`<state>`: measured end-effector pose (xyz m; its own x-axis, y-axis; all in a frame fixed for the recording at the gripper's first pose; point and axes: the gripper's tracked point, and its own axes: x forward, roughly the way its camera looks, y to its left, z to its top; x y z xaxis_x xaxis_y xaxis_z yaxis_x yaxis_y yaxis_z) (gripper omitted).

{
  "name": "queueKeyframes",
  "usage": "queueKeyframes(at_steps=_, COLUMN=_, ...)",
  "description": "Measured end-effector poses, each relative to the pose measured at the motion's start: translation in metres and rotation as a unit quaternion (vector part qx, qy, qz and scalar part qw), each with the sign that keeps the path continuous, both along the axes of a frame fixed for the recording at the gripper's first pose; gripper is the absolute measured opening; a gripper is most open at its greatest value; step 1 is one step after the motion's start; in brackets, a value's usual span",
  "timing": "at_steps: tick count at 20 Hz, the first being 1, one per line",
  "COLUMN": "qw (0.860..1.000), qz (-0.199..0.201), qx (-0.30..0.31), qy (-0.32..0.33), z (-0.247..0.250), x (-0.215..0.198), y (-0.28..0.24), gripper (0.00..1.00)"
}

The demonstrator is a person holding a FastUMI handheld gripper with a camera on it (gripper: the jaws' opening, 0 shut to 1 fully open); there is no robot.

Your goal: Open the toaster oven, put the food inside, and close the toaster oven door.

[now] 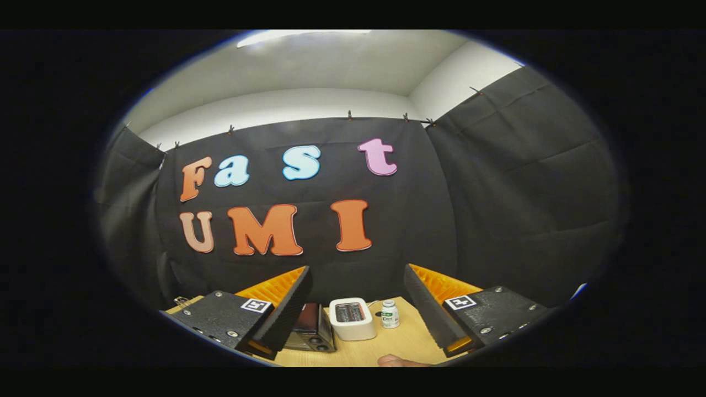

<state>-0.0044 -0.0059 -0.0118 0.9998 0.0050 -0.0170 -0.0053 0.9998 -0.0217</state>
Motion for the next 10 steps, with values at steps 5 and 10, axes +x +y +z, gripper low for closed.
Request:
queueKeyframes(at_steps=5, qw=1.000, qz=0.003, qx=-0.003, qy=0.018, z=-0.012, x=0.001, y=0.006, gripper=0.98)
queueKeyframes(at_steps=10, qw=0.999, qz=0.021, qx=-0.010, qy=0.028, z=-0.020, x=0.002, y=0.025, gripper=0.98)
